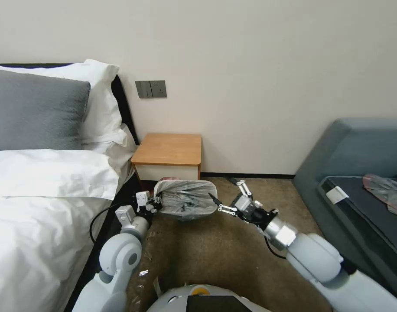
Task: Pick up the garbage bag from the table and place it over the trash can.
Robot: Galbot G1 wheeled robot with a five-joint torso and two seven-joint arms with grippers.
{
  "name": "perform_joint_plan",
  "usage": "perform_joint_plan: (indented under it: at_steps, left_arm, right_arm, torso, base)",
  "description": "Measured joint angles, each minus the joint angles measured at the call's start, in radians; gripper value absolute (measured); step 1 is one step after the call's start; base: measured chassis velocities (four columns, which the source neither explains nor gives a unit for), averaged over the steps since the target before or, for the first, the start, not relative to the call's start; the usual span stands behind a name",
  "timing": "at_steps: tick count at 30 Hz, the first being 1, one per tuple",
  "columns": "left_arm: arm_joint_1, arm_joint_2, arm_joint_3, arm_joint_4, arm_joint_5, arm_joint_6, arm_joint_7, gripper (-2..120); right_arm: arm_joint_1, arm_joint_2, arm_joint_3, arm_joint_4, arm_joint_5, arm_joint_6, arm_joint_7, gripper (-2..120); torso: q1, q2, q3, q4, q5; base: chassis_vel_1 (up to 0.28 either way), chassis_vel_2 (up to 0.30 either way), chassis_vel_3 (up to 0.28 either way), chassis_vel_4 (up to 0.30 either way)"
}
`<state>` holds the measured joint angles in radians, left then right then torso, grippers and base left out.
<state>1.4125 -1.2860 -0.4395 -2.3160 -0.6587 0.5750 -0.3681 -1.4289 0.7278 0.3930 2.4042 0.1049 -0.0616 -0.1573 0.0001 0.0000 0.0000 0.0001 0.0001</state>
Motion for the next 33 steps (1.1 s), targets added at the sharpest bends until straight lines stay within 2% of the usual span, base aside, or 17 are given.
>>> perform_joint_plan:
  at_steps: [1, 2, 3, 4, 7, 8, 9, 10, 14, 15, 18, 23, 33]
  left_arm:
    - [0.0, 0.004, 0.004, 0.002, 0.017, 0.0, 0.007, 3]
    - [0.0, 0.007, 0.009, 0.004, 0.038, 0.0, 0.016, 3]
    - [0.001, 0.011, 0.021, 0.009, 0.073, -0.001, 0.031, 3]
    - [0.001, 0.011, 0.021, 0.009, 0.073, -0.001, 0.031, 3]
    - [-0.005, 0.008, 0.05, 0.022, 0.136, -0.006, 0.053, 3]
    - [-0.007, 0.008, 0.055, 0.025, 0.151, -0.009, 0.058, 3]
    - [-0.007, 0.008, 0.055, 0.025, 0.151, -0.009, 0.058, 3]
    - [-0.01, 0.008, 0.063, 0.029, 0.165, -0.014, 0.064, 3]
    - [-0.019, 0.014, 0.074, 0.034, 0.186, -0.022, 0.073, 3]
    - [-0.019, 0.014, 0.074, 0.034, 0.186, -0.022, 0.073, 3]
    - [-0.024, 0.015, 0.076, 0.035, 0.193, -0.024, 0.075, 3]
    - [-0.022, 0.013, 0.078, 0.036, 0.211, -0.031, 0.079, 3]
    - [-0.019, 0.012, 0.085, 0.02, 0.212, -0.036, 0.084, 3]
  right_arm:
    - [0.022, -0.025, -0.017, 0.0, 0.024, -0.023, -0.001, 68]
    - [0.059, -0.06, -0.047, -0.003, 0.062, -0.052, -0.001, 61]
    - [0.154, -0.12, -0.125, -0.016, 0.15, -0.11, 0.004, 52]
    - [0.154, -0.12, -0.125, -0.016, 0.15, -0.11, 0.004, 52]
    - [0.398, -0.185, -0.335, -0.063, 0.312, -0.232, 0.042, 39]
    - [0.457, -0.187, -0.398, -0.076, 0.358, -0.27, 0.063, 36]
    - [0.457, -0.187, -0.398, -0.076, 0.358, -0.27, 0.063, 36]
    - [0.54, -0.186, -0.483, -0.101, 0.422, -0.315, 0.092, 30]
    - [0.766, -0.158, -0.696, -0.203, 0.504, -0.387, 0.118, 13]
    - [0.766, -0.158, -0.696, -0.203, 0.504, -0.387, 0.118, 13]
    - [0.844, -0.138, -0.782, -0.244, 0.513, -0.402, 0.12, 1]
    - [0.958, -0.089, -0.932, -0.297, 0.546, -0.428, 0.136, 0]
    - [1.072, -0.017, -1.059, -0.385, 0.546, -0.44, 0.136, 0]
  torso:
    - [0.0, 0.0, 0.0, 0.0, -0.0002]
    - [0.0, 0.0, 0.0, 0.0001, -0.0002]
    - [0.0, 0.0, 0.0, -0.0002, 0.0001]
    - [0.0, 0.0, 0.0, -0.0002, 0.0001]
    - [0.0, 0.0, 0.0, 0.0002, -0.0002]
    - [0.0, 0.0, 0.0, 0.0, -0.0001]
    - [0.0, 0.0, 0.0, 0.0, -0.0001]
    - [0.0, 0.0, 0.0, -0.0002, -0.0001]
    - [0.0, 0.0, 0.0, 0.0, -0.0003]
    - [0.0, 0.0, 0.0, 0.0, -0.0003]
    - [0.0, 0.0, 0.0, -0.0001, -0.0001]
    - [0.0, 0.0, 0.0, 0.0, -0.0003]
    - [0.0, 0.0, 0.0, 0.0, -0.0001]
  base:
    - [0.0, 0.0, 0.0, 0.0]
    - [0.0, 0.0, 0.0, 0.0]
    - [0.0, 0.0, 0.0, 0.0]
    - [0.0, 0.0, 0.0, 0.0]
    - [0.0, 0.0, 0.0, 0.0]
    - [0.0, 0.0, 0.0, 0.0]
    - [0.0, 0.0, 0.0, 0.0]
    - [0.0, 0.0, 0.0, 0.0]
    - [0.0, 0.0, 0.0, 0.0]
    - [0.0, 0.0, 0.0, 0.0]
    - [0.0, 0.0, 0.0, 0.0]
    - [0.0, 0.0, 0.0, 0.0]
    - [0.0, 0.0, 0.0, 0.0]
